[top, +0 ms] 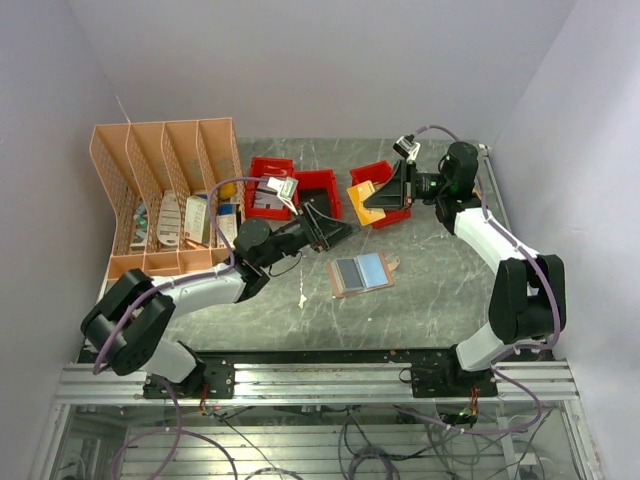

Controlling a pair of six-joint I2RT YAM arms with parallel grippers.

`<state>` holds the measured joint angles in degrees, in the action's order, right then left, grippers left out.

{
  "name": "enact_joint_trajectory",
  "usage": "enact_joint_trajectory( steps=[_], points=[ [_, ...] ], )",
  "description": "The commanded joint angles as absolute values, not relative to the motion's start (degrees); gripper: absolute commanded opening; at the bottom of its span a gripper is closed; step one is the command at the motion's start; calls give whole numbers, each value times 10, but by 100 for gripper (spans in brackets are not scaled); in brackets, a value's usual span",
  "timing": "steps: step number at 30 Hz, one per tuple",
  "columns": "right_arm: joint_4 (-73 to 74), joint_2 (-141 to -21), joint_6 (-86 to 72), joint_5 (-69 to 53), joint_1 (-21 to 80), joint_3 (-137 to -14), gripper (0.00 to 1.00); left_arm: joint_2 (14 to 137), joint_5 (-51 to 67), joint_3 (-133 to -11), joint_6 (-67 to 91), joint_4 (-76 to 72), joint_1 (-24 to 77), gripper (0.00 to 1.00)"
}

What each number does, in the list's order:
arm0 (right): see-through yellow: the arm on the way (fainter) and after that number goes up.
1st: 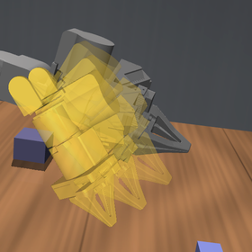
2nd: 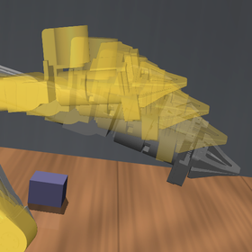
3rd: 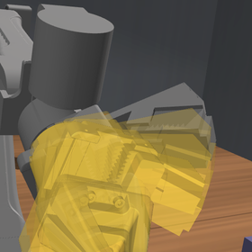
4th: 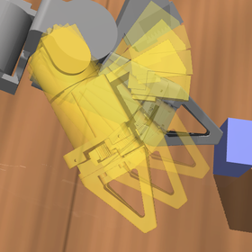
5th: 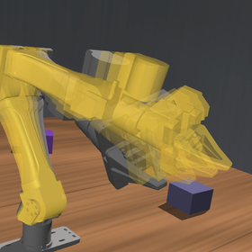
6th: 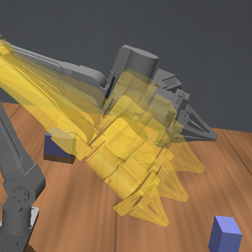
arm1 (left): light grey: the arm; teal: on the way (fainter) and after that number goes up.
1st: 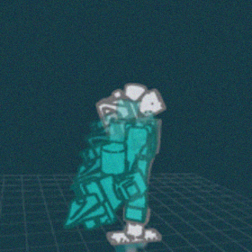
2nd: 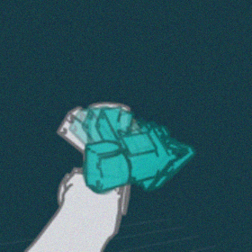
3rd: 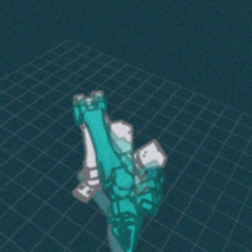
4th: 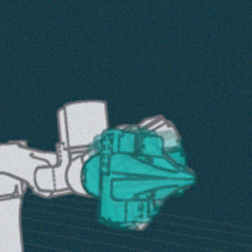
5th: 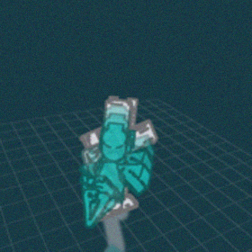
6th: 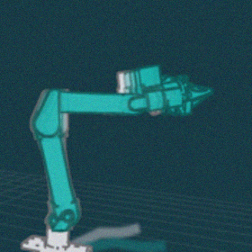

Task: Put the credit cards into the card holder
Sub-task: Pick up the credit card from the storage box.

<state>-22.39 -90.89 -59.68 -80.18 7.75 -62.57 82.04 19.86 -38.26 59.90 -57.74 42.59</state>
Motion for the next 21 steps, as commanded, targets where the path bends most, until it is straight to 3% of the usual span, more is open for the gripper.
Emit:
enact_joint_trajectory(
  steps=[1, 12, 14, 17, 19, 21],
  points=[
    [-223, -884, -575, -799, 81, -617, 0, 848, 170, -413, 579, -618, 440, 66],
    [-218, -857, -562, -794, 86, -607, 0, 897, 187, -458, 584, -628, 451, 41],
    [-214, -852, -557, -792, 87, -607, 0, 905, 195, -464, 588, -630, 452, 32],
    [-213, -844, -551, -791, 87, -603, 0, 916, 207, -466, 593, -645, 452, 9],
    [-211, -838, -542, -792, 87, -601, 0, 918, 209, -461, 592, -657, 452, 7],
    [-199, -834, -498, -799, 87, -605, 14, 913, 216, -452, 580, -659, 452, 7]
  ],
)
